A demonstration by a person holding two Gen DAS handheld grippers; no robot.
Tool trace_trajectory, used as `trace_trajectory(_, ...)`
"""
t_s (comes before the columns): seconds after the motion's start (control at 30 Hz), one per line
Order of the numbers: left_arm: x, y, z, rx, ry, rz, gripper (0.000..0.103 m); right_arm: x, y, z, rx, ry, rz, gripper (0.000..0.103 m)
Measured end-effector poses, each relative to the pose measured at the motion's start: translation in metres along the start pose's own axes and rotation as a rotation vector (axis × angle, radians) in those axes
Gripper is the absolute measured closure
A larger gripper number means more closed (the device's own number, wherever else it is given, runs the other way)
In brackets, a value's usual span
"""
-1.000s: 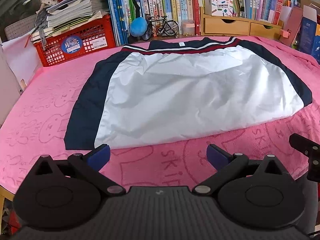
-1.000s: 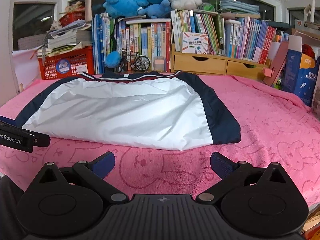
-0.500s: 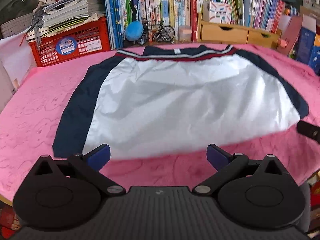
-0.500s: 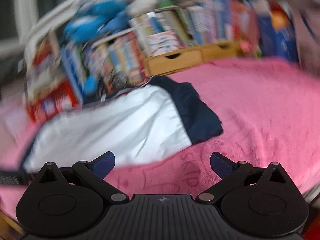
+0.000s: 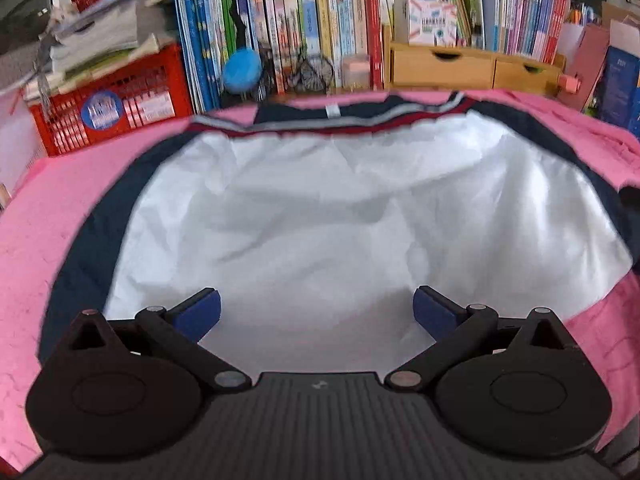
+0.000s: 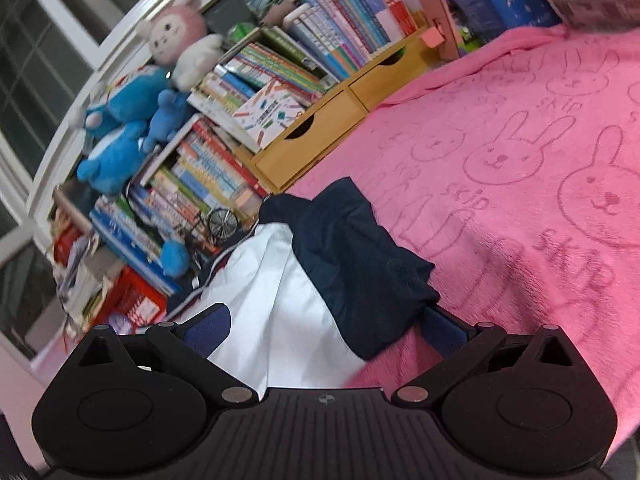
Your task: Fold clothes
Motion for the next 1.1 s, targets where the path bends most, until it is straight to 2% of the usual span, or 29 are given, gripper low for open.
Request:
trace_trajectory(0.13, 0.003, 0.0, -0.007, -0.027, 0.027, -0.021, 0.0, 0.008, -0.015, 0.007, -0.027, -0.017, -0.019, 0.0)
trace_trajectory(0.27, 0.001, 0.002, -0.012, -0.051, 0.024, -0.015, 0.0, 0.025, -0.001, 0.005, -0.075, -0.056, 0.073, 0.0)
trace_trajectory(0.33, 0.002, 0.001, -0.012, -0.058, 0.026, -0.018, 0.0, 0.029, -0.001, 0.001, -0.1, -0.017, 0.045, 0.0)
trace_trajectory(0.43, 0.002, 0.002, -0.014, -0.07, 0.027, -0.017, 0.0, 0.016, -0.013, -0.002, -0.085, -0.058, -0.028, 0.003)
trace_trajectory(0.57, 0.001, 0.002, -0.016, -0.081, 0.029, -0.015, 0.0, 0.016, -0.029, -0.006, -0.101, -0.016, -0.038, 0.004)
trace_trajectory(0.63, 0.003, 0.004, -0.016, -0.077, 0.028, -0.02, 0.0, 0.019, -0.041, -0.004, -0.131, 0.008, -0.094, 0.028)
trace_trajectory(0.67, 0.005, 0.005, -0.016, -0.07, 0.024, -0.025, 0.0, 0.021, -0.045, -0.003, -0.129, 0.003, -0.124, 0.056)
trace_trajectory(0.7, 0.006, 0.007, -0.015, -0.063, 0.021, -0.03, 0.0, 0.023, -0.047, -0.001, -0.115, -0.005, -0.136, 0.069)
trace_trajectory(0.73, 0.014, 0.014, -0.015, -0.056, 0.018, -0.015, 0.0, 0.028, -0.046, 0.0, -0.11, 0.011, -0.134, 0.074)
trace_trajectory(0.77, 0.024, 0.024, -0.014, -0.05, 0.015, 0.007, 0.0, 0.037, -0.043, -0.001, -0.121, 0.059, -0.14, 0.078)
trace_trajectory(0.83, 0.052, 0.048, -0.017, -0.115, 0.045, 0.066, 0.0, 0.069, -0.034, -0.012, -0.189, 0.253, -0.172, 0.083)
trace_trajectory(0.87, 0.074, 0.059, -0.021, -0.145, 0.084, 0.086, 0.0, 0.089, -0.03, -0.023, -0.231, 0.365, -0.18, 0.086)
trace_trajectory(0.93, 0.112, 0.071, -0.032, -0.156, 0.174, 0.125, 0.0, 0.13, -0.024, -0.048, -0.303, 0.576, -0.179, 0.086)
trace_trajectory(1.0, 0.148, 0.079, -0.047, -0.147, 0.272, 0.183, 0.0, 0.171, -0.021, -0.084, -0.34, 0.758, -0.125, 0.087)
trace_trajectory(1.1, 0.182, 0.086, -0.07, -0.115, 0.359, 0.248, 0.0, 0.226, -0.026, -0.163, -0.341, 1.053, -0.02, 0.088)
Point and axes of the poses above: each gripper's, at about its wrist camera, not at the fingertips, and y roughly against the way its jaws point, x to its left, z to its top, the point moved 1 cm from there along -y, roughly the way its jaws point, and after that the axes turned 11 degrees about -y, right-handed, at the moved point
